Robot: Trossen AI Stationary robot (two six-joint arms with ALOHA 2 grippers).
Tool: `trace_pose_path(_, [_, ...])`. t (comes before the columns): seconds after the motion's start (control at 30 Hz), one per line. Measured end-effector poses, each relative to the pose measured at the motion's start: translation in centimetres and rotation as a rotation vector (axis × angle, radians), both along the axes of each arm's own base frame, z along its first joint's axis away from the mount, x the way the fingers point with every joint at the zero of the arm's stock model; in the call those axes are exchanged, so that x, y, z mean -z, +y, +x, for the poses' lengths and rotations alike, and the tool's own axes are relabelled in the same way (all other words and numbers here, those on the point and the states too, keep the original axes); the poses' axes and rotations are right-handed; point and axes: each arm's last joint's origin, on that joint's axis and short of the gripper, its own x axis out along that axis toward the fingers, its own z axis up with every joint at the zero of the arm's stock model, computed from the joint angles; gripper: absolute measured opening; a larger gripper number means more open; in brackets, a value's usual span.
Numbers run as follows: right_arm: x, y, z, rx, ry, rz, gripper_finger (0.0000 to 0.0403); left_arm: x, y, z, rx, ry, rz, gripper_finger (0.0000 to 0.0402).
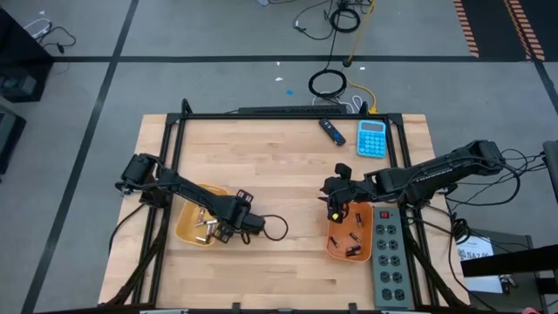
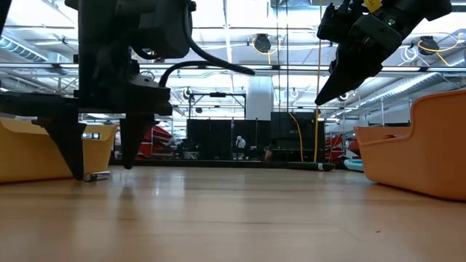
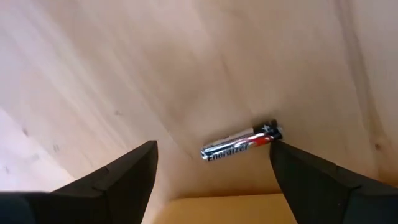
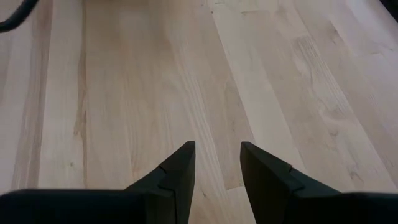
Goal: Sort batteries
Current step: Put the silver battery into the yellow bin
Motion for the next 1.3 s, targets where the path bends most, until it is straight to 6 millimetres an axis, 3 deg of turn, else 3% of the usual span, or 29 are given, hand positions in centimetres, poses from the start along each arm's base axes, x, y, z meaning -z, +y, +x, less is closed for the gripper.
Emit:
trace_pose_path(0.2, [0.0,0.0,0.0,0.0,0.0,0.0,0.0118,0.0,0.0,0.0,0.21,0.039,-0.018,0.0304])
trace_pose_path(0.7, [0.0,0.0,0.0,-0.006,0.002,0.0,0.0118,0.3,-0.2,0.5,0.707,0.05,-0.071,0.0183])
trace_pose_path(1.07, [0.0,0.1,0.0,-0.021,-0.002,0.012,0.0118,1.2,1.2,0.2,0.679,0.057,-0.117,0.0134])
trace_pose_path(1.3, [0.0,0.1,0.0,-0.021,-0.001,0.012,0.0118,1.2,1.1,0.2,0.644,0.05,-0.101,0.0019])
